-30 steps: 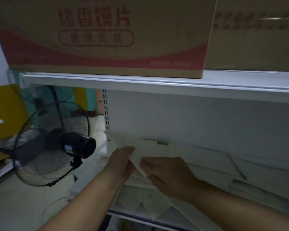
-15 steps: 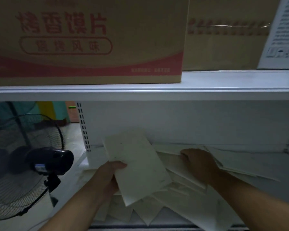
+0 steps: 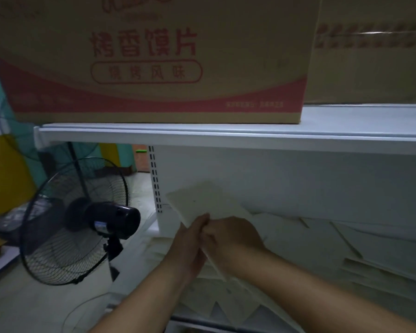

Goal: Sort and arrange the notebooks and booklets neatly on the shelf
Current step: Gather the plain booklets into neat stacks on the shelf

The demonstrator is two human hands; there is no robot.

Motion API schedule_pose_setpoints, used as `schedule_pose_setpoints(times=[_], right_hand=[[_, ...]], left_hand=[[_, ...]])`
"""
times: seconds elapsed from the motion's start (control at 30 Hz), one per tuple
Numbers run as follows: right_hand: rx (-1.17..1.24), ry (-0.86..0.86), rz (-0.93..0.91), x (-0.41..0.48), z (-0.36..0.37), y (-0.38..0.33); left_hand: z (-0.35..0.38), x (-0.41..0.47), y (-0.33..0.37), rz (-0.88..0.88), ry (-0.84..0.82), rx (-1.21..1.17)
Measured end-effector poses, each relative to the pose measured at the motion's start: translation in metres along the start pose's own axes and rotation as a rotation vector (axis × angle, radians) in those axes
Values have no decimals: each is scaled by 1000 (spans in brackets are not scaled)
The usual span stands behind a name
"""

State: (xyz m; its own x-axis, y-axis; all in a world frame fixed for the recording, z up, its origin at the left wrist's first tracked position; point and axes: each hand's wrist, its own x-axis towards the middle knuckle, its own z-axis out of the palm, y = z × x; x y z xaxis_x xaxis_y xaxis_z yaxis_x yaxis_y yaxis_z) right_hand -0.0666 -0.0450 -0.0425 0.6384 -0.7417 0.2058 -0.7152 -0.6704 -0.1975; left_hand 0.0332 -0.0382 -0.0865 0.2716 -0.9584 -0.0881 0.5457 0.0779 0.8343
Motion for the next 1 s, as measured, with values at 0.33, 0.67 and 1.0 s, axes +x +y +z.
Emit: schedule_pose_setpoints(times=[0.33,0.67,1.0], right_hand=[[8,-172,452,-12,24,115],[-378,247,297,-26,12,116],[-161,245,335,-32,-34,17]], left_hand=[[-56,-4,39,-38,3,95],[-45,8,32,-80,-91,110],[43,-11,-12,82,-204,118]])
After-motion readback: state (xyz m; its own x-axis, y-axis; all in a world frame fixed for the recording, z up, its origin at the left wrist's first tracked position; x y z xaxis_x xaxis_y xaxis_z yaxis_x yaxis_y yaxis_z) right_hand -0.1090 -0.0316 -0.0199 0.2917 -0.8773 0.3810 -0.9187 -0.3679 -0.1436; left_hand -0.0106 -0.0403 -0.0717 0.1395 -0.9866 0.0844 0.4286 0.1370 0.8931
